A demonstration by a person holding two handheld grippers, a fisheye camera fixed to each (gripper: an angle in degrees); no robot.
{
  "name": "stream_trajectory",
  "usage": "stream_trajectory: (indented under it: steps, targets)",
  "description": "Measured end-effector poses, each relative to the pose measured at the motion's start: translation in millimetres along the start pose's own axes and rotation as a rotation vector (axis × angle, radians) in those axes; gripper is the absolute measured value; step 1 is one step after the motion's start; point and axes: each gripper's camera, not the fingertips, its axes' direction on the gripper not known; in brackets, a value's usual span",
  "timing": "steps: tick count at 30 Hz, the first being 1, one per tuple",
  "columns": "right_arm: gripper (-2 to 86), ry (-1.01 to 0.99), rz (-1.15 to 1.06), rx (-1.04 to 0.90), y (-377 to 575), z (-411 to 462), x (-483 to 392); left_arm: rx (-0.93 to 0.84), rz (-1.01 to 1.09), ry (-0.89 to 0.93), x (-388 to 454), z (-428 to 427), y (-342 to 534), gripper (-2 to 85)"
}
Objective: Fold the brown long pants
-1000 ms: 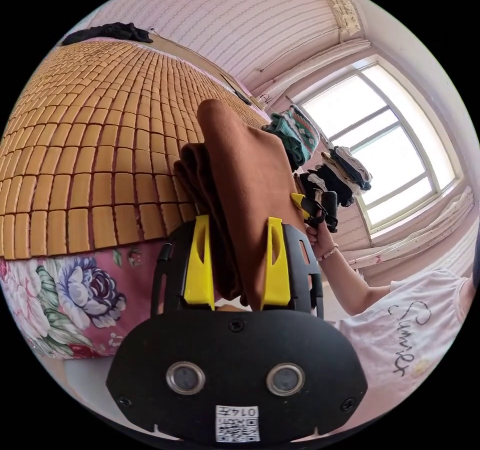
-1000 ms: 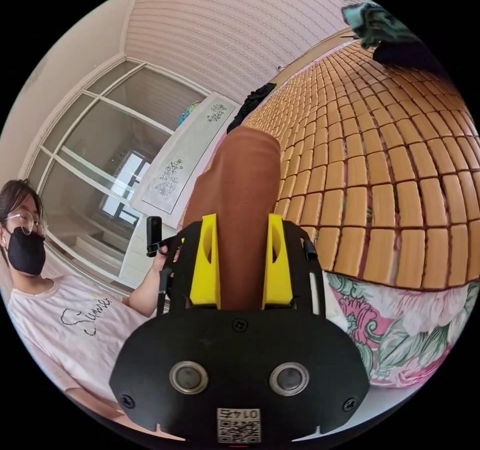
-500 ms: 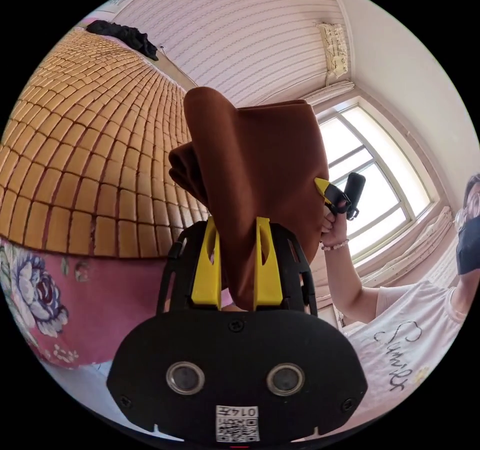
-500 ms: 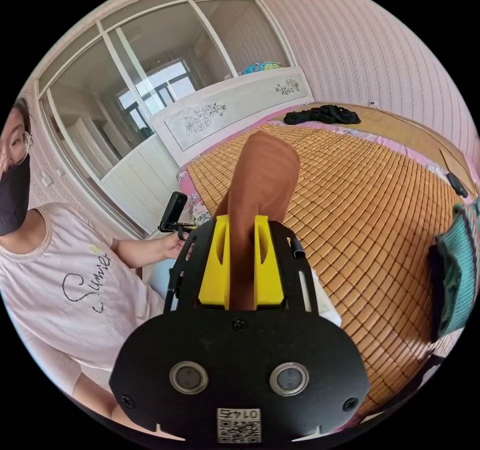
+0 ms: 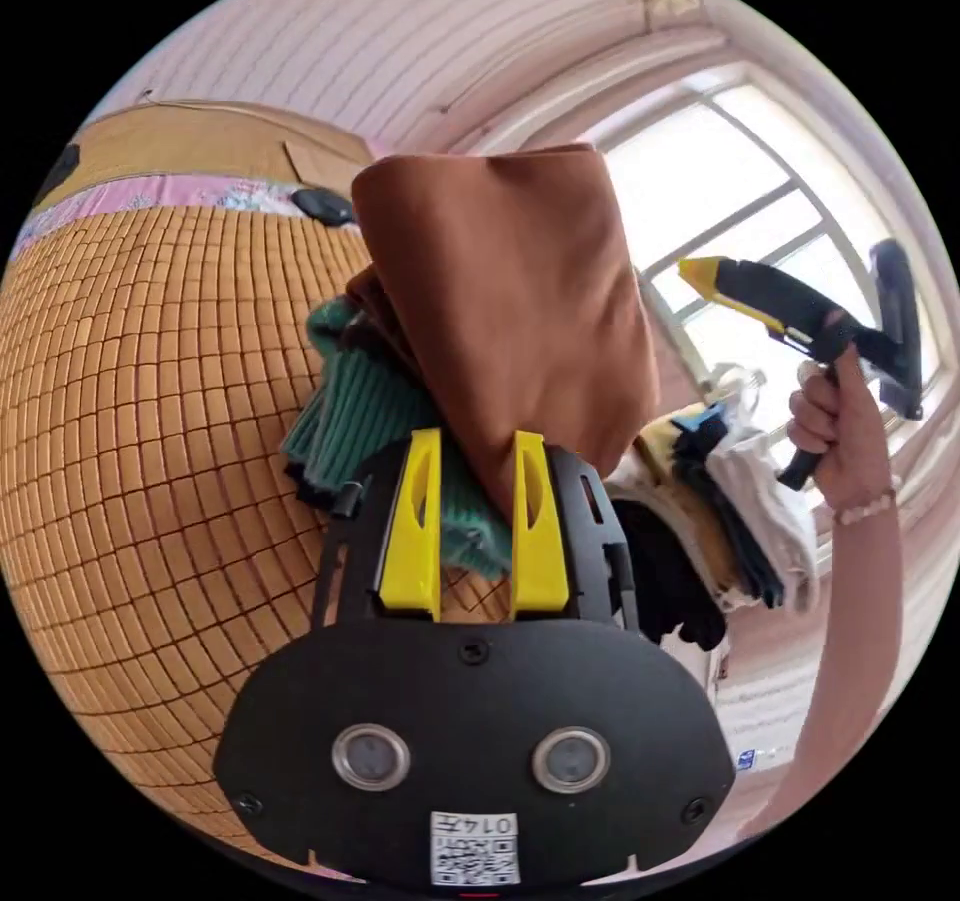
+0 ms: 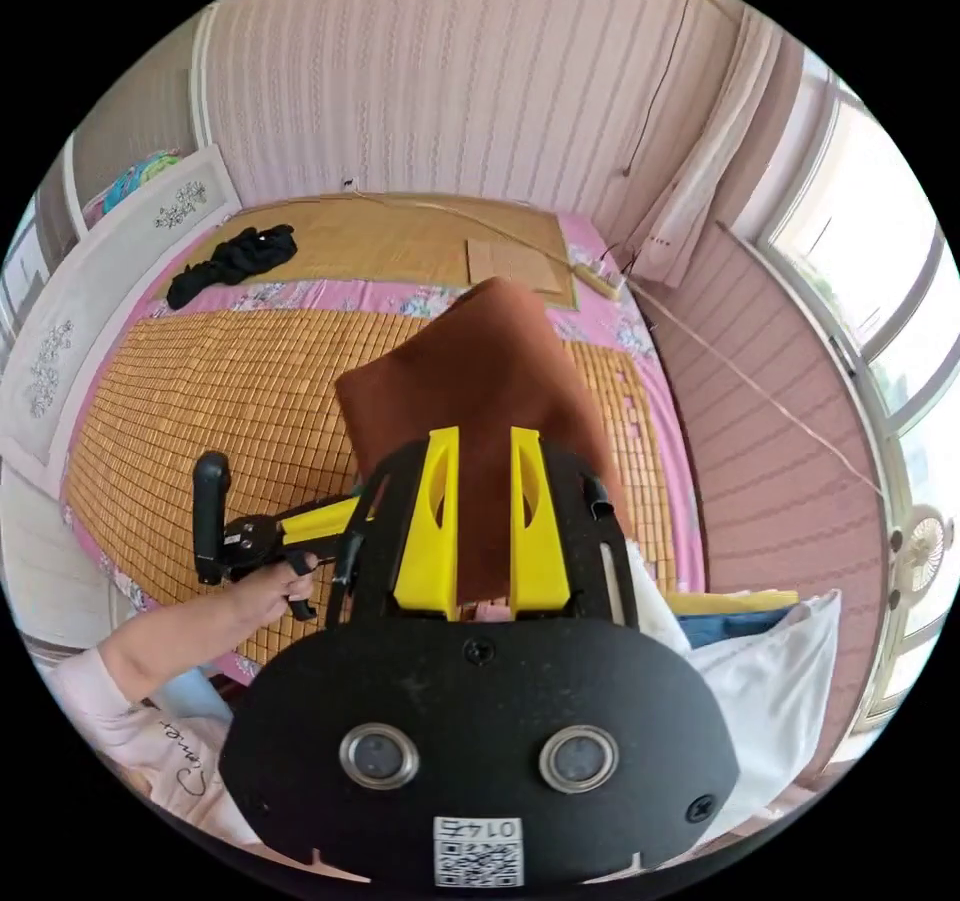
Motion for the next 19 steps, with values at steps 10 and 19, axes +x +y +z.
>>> stream_trajectory:
  steps: [10, 19]
  targets:
    - [-0.8, 0.106, 0.036, -0.032, 16.3, 113.4, -78.9, 0.073, 0.317, -0.133, -1.8, -10.0, 96.2, 9.5]
    - [0.5, 0.451, -0.318, 0.167, 114.4, 12.3, -231.6, 0.255, 0.857, -0.348, 82.1, -26.8, 258.9, 1.7]
